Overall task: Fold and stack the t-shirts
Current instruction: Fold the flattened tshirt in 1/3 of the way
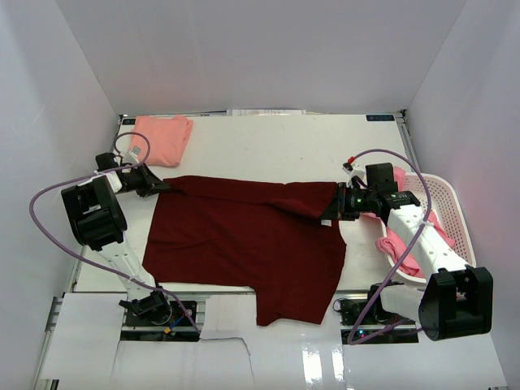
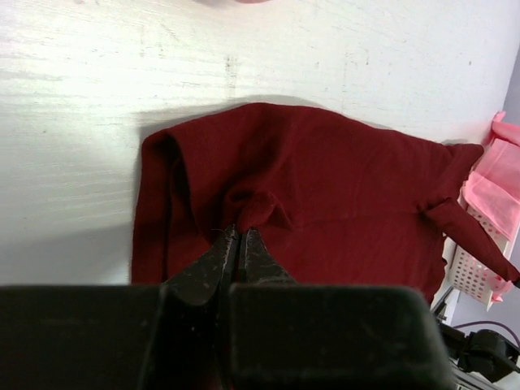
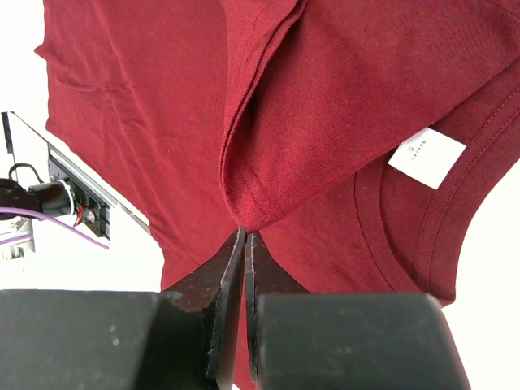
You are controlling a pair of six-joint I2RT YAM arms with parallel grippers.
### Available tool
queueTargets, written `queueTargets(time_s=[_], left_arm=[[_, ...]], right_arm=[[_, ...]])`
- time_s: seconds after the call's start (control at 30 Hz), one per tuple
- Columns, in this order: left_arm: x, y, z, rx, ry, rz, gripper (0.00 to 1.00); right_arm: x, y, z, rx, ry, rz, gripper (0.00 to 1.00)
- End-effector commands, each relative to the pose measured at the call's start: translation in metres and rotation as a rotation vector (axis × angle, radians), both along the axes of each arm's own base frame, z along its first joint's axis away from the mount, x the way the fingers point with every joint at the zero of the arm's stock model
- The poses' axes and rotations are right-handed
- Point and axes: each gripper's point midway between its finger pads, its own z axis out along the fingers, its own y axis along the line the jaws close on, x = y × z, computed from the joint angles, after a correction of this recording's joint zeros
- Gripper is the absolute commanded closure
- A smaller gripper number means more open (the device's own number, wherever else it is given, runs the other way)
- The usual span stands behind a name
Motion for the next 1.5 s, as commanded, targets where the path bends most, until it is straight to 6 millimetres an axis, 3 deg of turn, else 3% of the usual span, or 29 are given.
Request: queueTargets(time_s=[0.0, 0.43, 0.53, 0.73, 0.77, 0.8, 0.83, 1.13, 1.47], left_arm=[[0.012, 0.008, 0.033, 0.080, -0.097, -0.012, 1.00], [0.023, 0.016, 0.041, 0.108, -0.111, 0.000, 1.00], [0.022, 0.018, 0.041, 0.116, -0.096, 0.023, 0.93], [0.020, 0.025, 0.045, 0.152, -0.088, 0.060, 0.90], [0.019, 0.026, 0.043, 0.158, -0.079, 0.069, 0.82], [0.019, 0.030, 0.045, 0.177, -0.077, 0.088, 0.26], [0.018, 0.030, 0.046, 0.178, -0.079, 0.090, 0.02], [0.014, 0.052, 0.062, 0.240, -0.099, 0.195, 0.02], [0.025, 0.055, 0.073, 0.203, -0.118, 0.204, 0.02]], right_arm=[[0.000, 0.004, 0.004, 0.019, -0.030, 0.020, 0.92], [-0.001, 0.003, 0.002, 0.016, -0.025, 0.016, 0.92], [-0.001, 0.003, 0.002, 0.016, -0.021, 0.017, 0.92], [-0.001, 0.003, 0.000, 0.015, -0.015, 0.017, 0.92], [-0.001, 0.003, -0.001, 0.014, -0.014, 0.016, 0.92], [-0.001, 0.003, -0.001, 0.015, -0.014, 0.017, 0.92], [-0.001, 0.003, -0.001, 0.015, -0.017, 0.017, 0.92], [-0.002, 0.003, -0.004, 0.014, -0.006, 0.017, 0.92], [-0.020, -0.005, -0.017, -0.030, 0.063, 0.019, 0.92]])
